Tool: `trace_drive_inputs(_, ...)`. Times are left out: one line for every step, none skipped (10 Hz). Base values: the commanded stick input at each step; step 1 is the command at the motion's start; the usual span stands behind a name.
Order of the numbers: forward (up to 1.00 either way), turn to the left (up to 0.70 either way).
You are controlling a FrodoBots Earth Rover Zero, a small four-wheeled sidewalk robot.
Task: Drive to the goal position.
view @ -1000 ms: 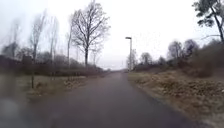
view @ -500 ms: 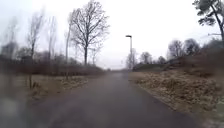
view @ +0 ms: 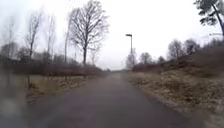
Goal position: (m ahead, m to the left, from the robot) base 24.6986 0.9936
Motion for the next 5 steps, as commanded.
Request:
trace_drive_inputs(0.7, 0.0)
trace_drive_inputs(0.7, 0.0)
trace_drive_inputs(0.7, 0.0)
trace_drive_inputs(0.7, 0.0)
trace_drive_inputs(0.7, 0.0)
